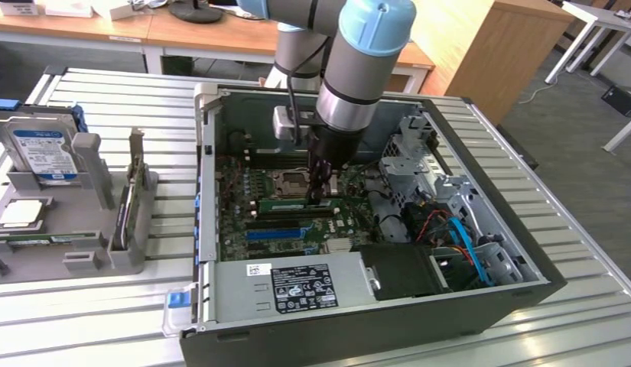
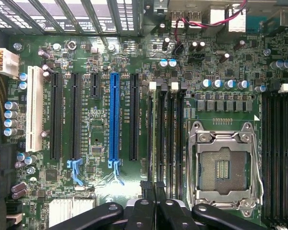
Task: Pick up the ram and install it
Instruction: 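Insert the ram into the slot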
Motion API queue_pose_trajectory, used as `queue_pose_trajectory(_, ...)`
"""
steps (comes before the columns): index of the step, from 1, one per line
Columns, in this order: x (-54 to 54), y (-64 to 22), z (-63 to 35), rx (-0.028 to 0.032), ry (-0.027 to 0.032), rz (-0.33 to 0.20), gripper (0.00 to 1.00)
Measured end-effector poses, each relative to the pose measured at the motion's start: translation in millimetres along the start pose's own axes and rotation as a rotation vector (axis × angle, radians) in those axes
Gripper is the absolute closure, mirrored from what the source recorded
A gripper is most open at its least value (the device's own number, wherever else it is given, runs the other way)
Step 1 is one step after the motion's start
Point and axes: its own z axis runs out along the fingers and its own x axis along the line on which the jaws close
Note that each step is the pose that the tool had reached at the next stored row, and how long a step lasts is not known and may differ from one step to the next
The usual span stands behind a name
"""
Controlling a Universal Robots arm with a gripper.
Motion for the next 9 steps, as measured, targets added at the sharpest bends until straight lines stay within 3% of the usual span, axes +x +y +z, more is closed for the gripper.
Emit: queue_pose_trajectory(9,0.0,1.0,0.0,0.0,0.0001,0.0,0.88)
